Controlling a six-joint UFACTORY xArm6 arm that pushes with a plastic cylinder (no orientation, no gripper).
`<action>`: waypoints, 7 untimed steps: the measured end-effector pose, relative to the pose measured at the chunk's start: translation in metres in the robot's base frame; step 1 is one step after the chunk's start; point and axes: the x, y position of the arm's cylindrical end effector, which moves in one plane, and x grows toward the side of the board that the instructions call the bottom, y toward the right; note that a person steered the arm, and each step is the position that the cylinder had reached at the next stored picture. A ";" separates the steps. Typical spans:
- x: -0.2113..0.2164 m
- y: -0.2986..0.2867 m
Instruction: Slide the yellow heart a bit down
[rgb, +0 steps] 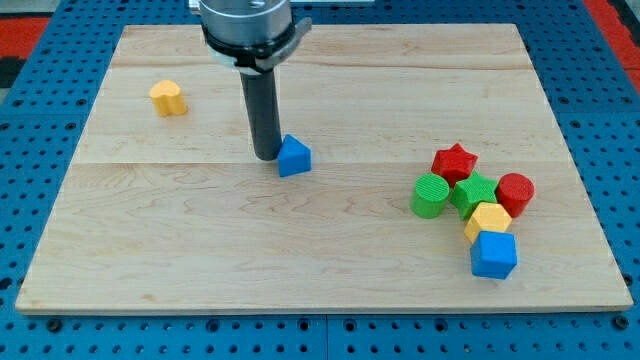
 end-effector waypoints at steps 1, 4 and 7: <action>0.015 0.040; 0.015 0.103; -0.148 -0.077</action>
